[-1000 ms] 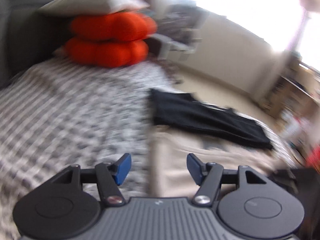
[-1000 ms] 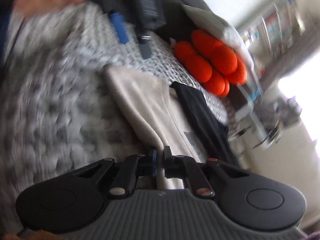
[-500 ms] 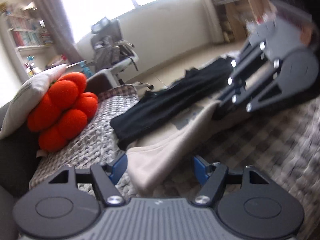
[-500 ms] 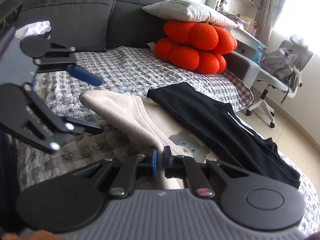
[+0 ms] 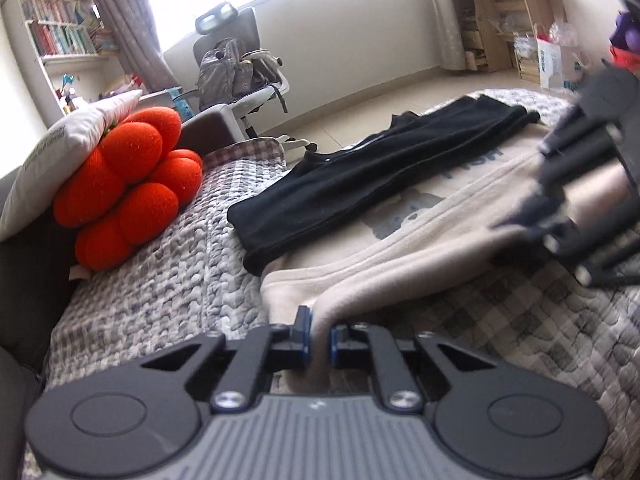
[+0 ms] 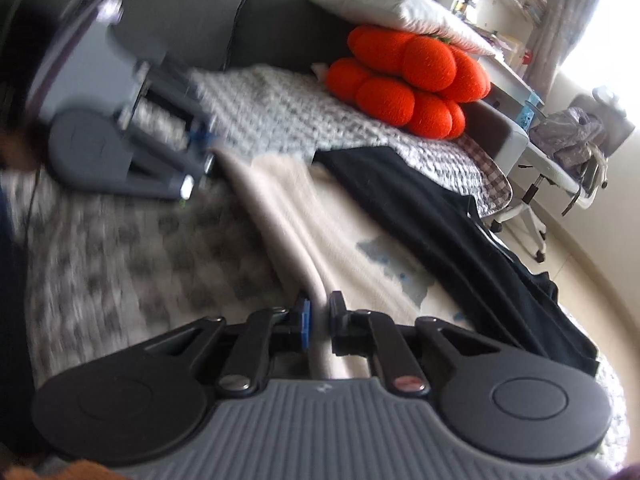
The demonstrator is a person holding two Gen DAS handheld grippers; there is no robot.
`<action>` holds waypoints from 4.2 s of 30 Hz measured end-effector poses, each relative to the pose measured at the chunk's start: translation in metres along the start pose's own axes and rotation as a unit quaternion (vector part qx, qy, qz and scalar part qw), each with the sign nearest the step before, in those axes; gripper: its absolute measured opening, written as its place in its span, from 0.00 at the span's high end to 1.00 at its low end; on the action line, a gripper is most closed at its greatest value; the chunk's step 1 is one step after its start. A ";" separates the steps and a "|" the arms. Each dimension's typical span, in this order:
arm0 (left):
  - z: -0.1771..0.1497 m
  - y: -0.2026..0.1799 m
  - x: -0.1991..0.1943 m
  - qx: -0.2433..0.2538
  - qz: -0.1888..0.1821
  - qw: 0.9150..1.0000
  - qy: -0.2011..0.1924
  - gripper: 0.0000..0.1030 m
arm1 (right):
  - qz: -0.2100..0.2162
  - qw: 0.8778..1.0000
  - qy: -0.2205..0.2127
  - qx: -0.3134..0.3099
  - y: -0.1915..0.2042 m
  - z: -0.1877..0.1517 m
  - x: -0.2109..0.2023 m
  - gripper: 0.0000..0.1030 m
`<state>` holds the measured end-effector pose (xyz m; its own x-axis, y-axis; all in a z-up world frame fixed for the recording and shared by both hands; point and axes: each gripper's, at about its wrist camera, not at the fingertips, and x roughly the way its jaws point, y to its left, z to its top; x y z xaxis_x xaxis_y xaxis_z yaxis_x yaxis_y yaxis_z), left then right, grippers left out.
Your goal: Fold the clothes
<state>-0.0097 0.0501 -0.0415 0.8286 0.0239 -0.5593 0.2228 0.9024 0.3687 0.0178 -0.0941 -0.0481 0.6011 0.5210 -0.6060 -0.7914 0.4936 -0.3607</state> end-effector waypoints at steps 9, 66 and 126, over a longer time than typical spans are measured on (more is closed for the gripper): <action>0.003 0.007 0.001 -0.031 -0.006 0.999 0.006 0.91 | -0.071 0.995 0.049 -0.050 -0.002 -0.054 -0.031 0.88; 0.055 0.081 0.023 -0.178 -0.066 0.982 -0.002 0.90 | -0.249 0.966 -0.035 0.065 -0.117 -0.068 -0.091 0.95; 0.089 0.198 0.221 -0.515 -0.142 0.844 0.053 0.15 | -0.178 0.899 -0.008 0.401 -0.306 -0.075 0.060 0.78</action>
<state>0.2631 0.1959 -0.0265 0.7538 -0.2670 -0.6004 -0.2052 0.7724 -0.6011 0.2879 -0.2658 -0.0272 0.8068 0.2366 -0.5413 -0.2174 0.9709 0.1004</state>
